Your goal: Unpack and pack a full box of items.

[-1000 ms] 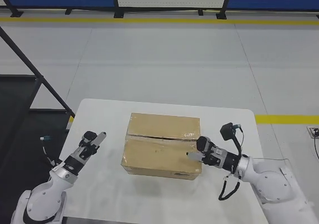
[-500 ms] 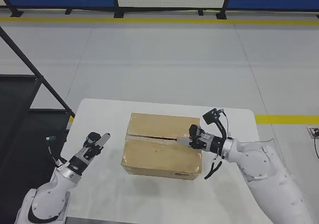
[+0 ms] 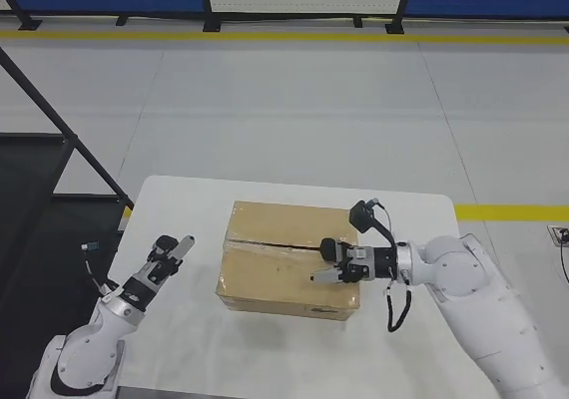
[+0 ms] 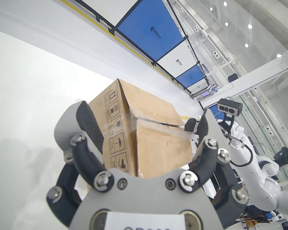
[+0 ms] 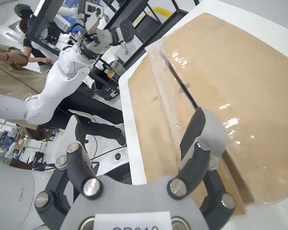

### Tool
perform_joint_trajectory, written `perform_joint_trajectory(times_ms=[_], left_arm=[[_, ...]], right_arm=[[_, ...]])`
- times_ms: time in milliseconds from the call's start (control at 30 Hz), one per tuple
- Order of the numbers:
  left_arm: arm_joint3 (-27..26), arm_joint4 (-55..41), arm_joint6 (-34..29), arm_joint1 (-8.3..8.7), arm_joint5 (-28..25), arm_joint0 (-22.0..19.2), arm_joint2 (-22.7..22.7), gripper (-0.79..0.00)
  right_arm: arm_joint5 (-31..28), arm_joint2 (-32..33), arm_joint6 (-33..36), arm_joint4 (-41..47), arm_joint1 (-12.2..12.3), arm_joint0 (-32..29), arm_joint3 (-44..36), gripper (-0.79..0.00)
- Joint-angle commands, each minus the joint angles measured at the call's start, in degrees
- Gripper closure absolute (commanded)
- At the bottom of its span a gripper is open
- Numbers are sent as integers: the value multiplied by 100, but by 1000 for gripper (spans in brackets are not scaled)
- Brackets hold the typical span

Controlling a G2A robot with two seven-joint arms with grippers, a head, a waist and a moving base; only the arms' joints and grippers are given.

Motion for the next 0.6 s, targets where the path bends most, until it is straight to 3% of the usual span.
perform_joint_trajectory(times_ms=[0,167,433,567], left_arm=[[5,15,-1,4,12,-22,23,-785],[43,23,8,17,25,-64,59,-785],[84,24,10,38,43,-109,114,-785],[106,36,2,48,59,-142,153,-785]], right_arm=[[-71,8,139,138,32,-59,-103,-785],[-98,-65,112,261,190,-276,-512,-785],[-322,494,-179,832,437,-1017,-1013,-785],[575,870,-199,1666,539,-1447,-1169,-785]])
